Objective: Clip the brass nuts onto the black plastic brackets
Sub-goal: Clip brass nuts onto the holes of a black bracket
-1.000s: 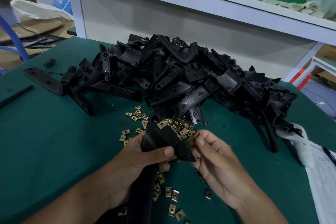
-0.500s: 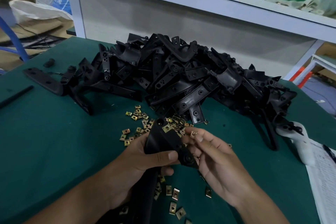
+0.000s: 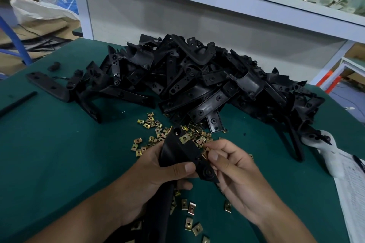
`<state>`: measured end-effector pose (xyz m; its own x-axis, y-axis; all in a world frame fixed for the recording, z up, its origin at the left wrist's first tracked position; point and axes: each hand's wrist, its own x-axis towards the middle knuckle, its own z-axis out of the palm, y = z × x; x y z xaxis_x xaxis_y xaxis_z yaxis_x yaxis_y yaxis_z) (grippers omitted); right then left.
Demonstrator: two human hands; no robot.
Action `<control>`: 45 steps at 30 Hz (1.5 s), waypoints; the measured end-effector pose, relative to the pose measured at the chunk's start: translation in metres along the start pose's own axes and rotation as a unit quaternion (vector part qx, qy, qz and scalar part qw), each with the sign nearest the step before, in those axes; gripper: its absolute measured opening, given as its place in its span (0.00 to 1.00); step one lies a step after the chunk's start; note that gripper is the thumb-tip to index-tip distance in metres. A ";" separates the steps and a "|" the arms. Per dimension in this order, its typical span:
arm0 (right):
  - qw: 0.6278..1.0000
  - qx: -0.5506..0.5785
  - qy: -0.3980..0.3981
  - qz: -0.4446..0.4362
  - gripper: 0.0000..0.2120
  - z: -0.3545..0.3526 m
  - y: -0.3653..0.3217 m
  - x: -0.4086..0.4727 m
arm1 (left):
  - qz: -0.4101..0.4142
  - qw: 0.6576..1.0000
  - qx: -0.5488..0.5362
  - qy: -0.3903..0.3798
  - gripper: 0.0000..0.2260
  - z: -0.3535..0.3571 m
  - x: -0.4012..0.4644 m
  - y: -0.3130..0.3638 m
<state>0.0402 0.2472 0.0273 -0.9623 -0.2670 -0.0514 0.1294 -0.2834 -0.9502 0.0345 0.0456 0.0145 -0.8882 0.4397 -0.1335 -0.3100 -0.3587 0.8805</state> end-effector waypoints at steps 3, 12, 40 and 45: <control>1.000 -0.004 0.018 0.000 0.22 0.001 0.002 0.000 | -0.006 1.000 -0.001 -0.001 0.17 0.002 -0.002 0.002; 0.999 -0.026 0.026 -0.010 0.25 0.003 0.001 -0.003 | 0.004 1.000 -0.002 0.010 0.16 0.004 -0.004 0.003; 0.962 -0.252 -0.017 -0.104 0.25 0.009 -0.002 -0.011 | 0.047 0.998 -0.008 0.046 0.12 0.002 -0.002 0.001; 0.959 -0.255 0.023 -0.125 0.17 0.011 -0.008 -0.013 | 0.036 0.996 -0.070 0.028 0.11 0.008 -0.005 0.004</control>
<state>0.0539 0.2430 0.0387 -0.9589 -0.2062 0.1950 -0.2291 0.1569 -0.9607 0.0406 0.0484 0.0228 -0.9265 0.3624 -0.1010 -0.2851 -0.5012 0.8170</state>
